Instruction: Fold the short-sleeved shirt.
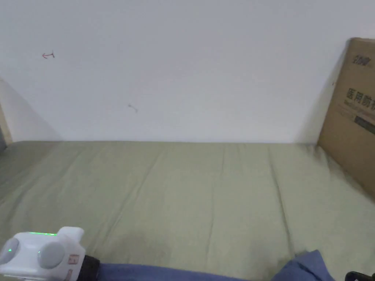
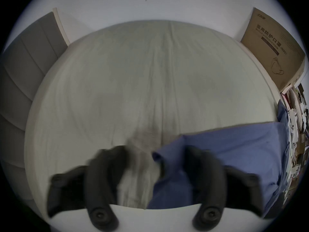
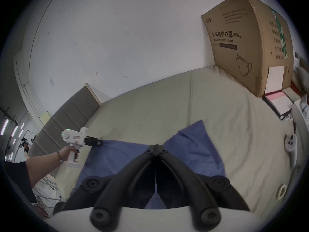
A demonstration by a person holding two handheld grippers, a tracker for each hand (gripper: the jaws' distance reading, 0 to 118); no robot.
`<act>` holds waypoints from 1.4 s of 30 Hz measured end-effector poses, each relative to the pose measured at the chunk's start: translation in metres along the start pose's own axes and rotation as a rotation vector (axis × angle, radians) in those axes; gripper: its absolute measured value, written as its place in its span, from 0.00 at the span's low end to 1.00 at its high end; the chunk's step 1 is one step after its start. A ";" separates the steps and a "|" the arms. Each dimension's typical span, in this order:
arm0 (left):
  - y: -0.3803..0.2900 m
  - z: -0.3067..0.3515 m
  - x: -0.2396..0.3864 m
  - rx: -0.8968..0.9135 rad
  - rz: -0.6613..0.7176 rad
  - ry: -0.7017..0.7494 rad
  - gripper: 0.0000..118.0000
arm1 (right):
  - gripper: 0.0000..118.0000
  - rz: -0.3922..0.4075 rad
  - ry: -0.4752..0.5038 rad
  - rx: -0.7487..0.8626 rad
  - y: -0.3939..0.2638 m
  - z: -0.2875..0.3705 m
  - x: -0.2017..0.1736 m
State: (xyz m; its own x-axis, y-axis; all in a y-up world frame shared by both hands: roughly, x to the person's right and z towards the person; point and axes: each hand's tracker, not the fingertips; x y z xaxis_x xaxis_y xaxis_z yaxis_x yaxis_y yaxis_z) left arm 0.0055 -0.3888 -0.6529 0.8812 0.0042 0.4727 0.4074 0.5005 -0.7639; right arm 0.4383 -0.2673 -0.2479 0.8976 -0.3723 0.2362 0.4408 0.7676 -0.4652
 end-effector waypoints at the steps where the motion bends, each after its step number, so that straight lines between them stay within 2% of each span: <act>1: 0.001 0.009 0.002 0.026 -0.001 -0.007 0.46 | 0.00 0.020 -0.021 -0.009 0.006 -0.006 0.005; 2: 0.002 0.019 0.004 0.048 -0.005 -0.039 0.19 | 0.00 0.044 -0.048 -0.030 0.013 -0.016 0.011; 3: 0.000 0.028 0.008 0.051 -0.014 -0.046 0.04 | 0.00 0.057 -0.071 -0.049 0.020 -0.027 0.016; 4: 0.001 0.037 0.009 0.073 -0.047 0.001 0.04 | 0.00 0.060 -0.071 -0.069 0.027 -0.038 0.020; 6: 0.001 0.055 0.008 0.084 -0.042 -0.082 0.04 | 0.01 0.058 -0.086 -0.107 0.043 -0.067 0.032; 7: 0.001 0.066 0.010 0.101 -0.040 -0.077 0.04 | 0.12 0.040 -0.097 -0.146 0.050 -0.084 0.039; 8: 0.000 0.076 0.008 0.115 -0.038 -0.084 0.04 | 0.35 0.015 -0.115 -0.194 0.058 -0.106 0.056; 9: -0.001 0.085 0.006 0.128 -0.034 -0.095 0.04 | 0.76 -0.010 -0.154 -0.251 0.062 -0.125 0.064; 10: -0.002 0.092 0.005 0.130 -0.031 -0.107 0.04 | 0.90 0.000 -0.188 -0.329 0.063 -0.145 0.070; 11: -0.004 0.101 0.008 0.133 -0.034 -0.110 0.04 | 0.90 -0.018 -0.241 -0.311 0.062 -0.159 0.077; 15: -0.012 0.118 0.008 0.133 -0.039 -0.119 0.04 | 0.89 -0.068 -0.317 -0.470 0.055 -0.216 0.103; 17: -0.016 0.120 0.008 0.125 -0.041 -0.119 0.04 | 0.81 -0.104 -0.311 -0.511 0.048 -0.230 0.110; 18: -0.018 0.120 0.008 0.117 -0.044 -0.117 0.04 | 0.65 -0.122 -0.286 -0.552 0.045 -0.233 0.110; 19: -0.019 0.119 0.009 0.109 -0.053 -0.103 0.04 | 0.54 -0.079 -0.314 -0.551 0.043 -0.232 0.105; 20: -0.020 0.118 0.009 0.103 -0.061 -0.091 0.04 | 0.34 0.020 -0.387 -0.514 0.041 -0.224 0.094; 21: -0.022 0.117 0.009 0.099 -0.061 -0.089 0.04 | 0.00 0.074 -0.386 -0.480 0.042 -0.217 0.088; 22: -0.024 0.118 0.008 0.097 -0.054 -0.092 0.04 | 0.00 0.071 -0.323 -0.484 0.044 -0.214 0.087; 24: -0.028 0.120 0.007 0.103 -0.026 -0.095 0.04 | 0.00 0.049 -0.259 -0.446 0.045 -0.191 0.074; 27: -0.034 0.132 0.005 0.130 0.023 -0.112 0.04 | 0.00 0.098 -0.246 -0.294 0.059 -0.146 0.056; 29: -0.037 0.150 0.005 0.159 0.045 -0.111 0.04 | 0.00 0.065 -0.198 -0.200 0.074 -0.103 0.045; 37: -0.031 0.275 0.005 0.390 0.111 -0.188 0.04 | 0.00 0.048 -0.088 0.028 0.131 0.061 -0.001; 42: -0.022 0.349 0.009 0.500 0.084 -0.201 0.04 | 0.00 0.108 -0.075 0.119 0.160 0.134 -0.043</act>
State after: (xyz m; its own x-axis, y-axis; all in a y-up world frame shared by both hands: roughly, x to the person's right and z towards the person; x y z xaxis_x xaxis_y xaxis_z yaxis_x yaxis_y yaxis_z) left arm -0.0788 -0.0976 -0.4785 0.8227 0.2024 0.5312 0.1307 0.8421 -0.5233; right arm 0.4687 -0.0588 -0.2186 0.9347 -0.2477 0.2549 0.3335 0.8593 -0.3879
